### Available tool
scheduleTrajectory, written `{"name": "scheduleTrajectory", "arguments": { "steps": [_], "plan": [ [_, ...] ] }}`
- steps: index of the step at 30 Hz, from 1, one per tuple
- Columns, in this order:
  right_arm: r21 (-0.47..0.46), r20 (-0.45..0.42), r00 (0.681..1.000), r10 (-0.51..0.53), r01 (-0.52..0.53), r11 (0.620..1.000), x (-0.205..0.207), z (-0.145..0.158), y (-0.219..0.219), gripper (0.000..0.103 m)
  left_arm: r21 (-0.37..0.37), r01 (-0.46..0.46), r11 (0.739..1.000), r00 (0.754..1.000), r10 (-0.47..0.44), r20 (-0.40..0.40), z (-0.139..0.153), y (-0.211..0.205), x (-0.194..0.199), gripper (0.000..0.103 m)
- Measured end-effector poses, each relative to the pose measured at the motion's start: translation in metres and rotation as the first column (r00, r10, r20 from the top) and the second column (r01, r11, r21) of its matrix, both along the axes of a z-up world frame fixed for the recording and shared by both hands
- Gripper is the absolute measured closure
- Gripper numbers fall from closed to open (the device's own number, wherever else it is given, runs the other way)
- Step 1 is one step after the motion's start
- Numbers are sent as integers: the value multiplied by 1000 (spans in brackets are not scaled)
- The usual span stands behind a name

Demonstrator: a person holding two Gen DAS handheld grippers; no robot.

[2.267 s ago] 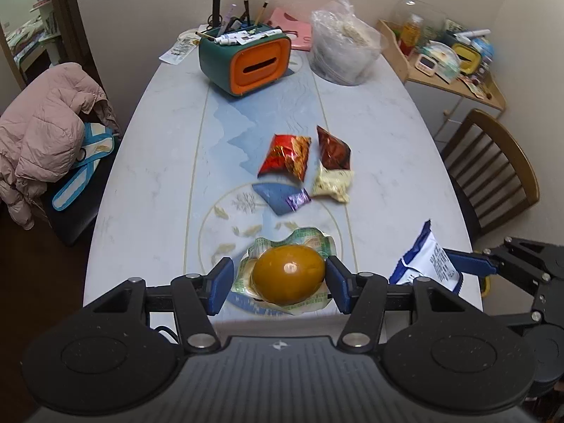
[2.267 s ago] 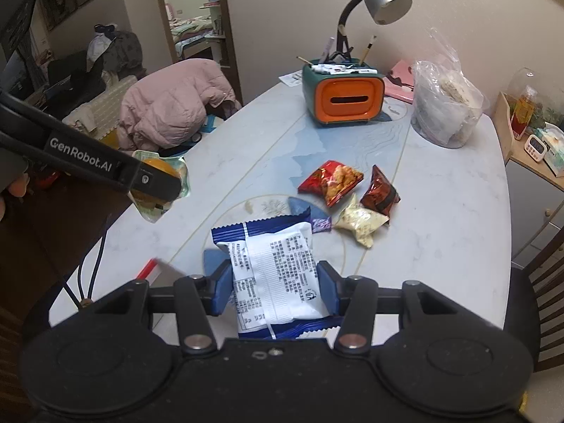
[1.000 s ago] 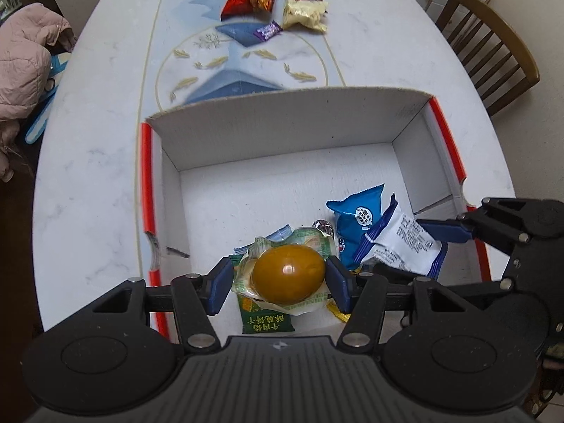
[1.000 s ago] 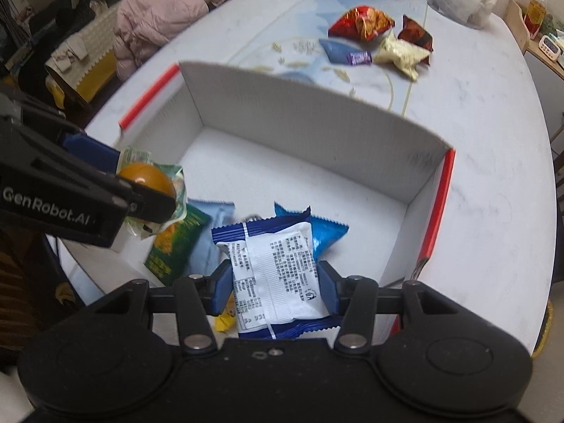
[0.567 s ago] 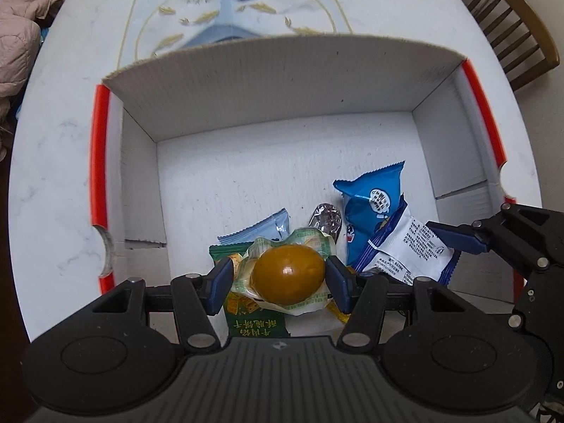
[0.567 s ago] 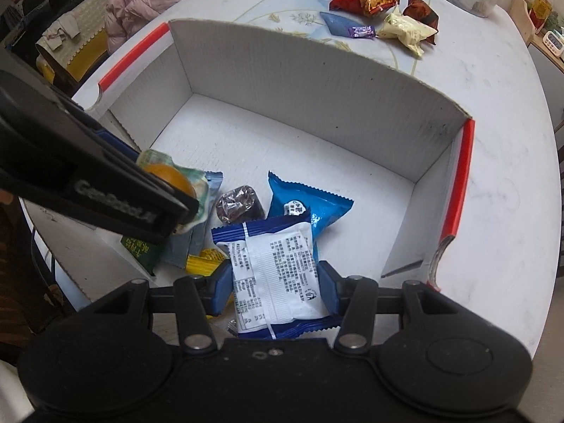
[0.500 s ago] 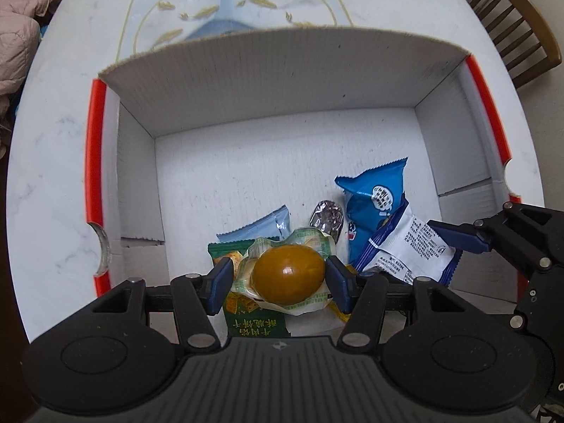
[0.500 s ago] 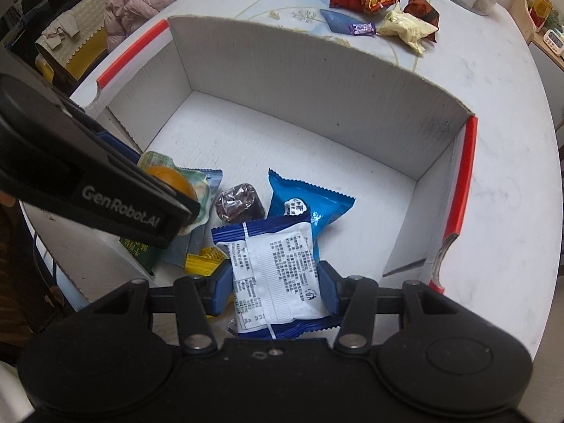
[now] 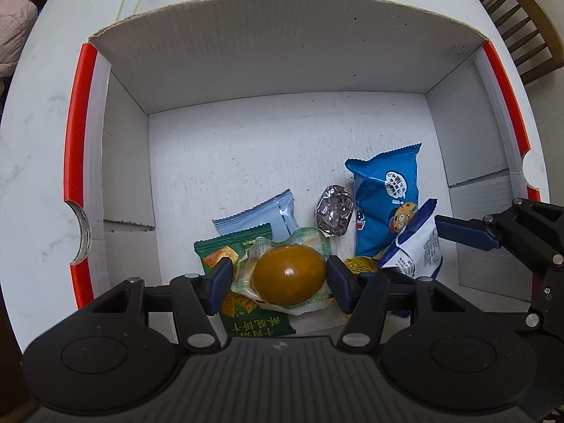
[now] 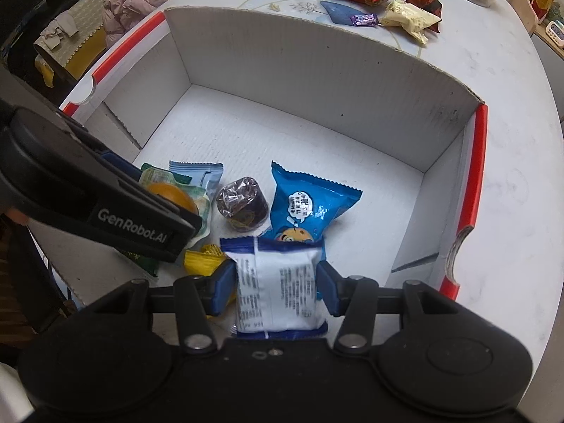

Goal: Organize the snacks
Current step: 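Lower both held snacks into the white box and open both tools, then lift both tools from the box and move over the snack pile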

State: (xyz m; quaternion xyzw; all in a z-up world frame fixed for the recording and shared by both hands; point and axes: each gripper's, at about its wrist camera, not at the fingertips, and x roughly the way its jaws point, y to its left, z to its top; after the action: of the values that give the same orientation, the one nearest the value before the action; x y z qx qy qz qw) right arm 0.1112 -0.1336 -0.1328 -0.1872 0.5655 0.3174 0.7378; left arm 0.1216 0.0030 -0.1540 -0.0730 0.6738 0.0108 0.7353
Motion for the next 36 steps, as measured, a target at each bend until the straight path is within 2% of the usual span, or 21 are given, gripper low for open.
{"name": "scheduleTrajectory", "arguments": {
  "steps": [8,11,15,21,27,36],
  "plan": [
    [32,8,1000,3,-3,999,-3,10,-1,42,-17,0,1000,1000,0,22,7,4,-4,45],
    [34,22,1000,8,-9,999,-4,15,-1,40,-25,7,1000,999,-6,35,16,5,-7,45],
    [57,37,999,8,-10,998,-3,26,-4,30,-38,12,999,998,-10,57,30,7,-12,45],
    [100,66,998,-3,-3,995,-2,50,-7,24,-53,26,998,993,-20,118,60,11,-18,45],
    [150,109,994,-27,10,989,3,80,-14,21,-40,44,998,979,-35,203,94,13,-22,42],
    [216,201,978,-46,2,976,15,127,-20,15,-19,42,999,944,-33,328,143,22,-20,40]
  ]
}}
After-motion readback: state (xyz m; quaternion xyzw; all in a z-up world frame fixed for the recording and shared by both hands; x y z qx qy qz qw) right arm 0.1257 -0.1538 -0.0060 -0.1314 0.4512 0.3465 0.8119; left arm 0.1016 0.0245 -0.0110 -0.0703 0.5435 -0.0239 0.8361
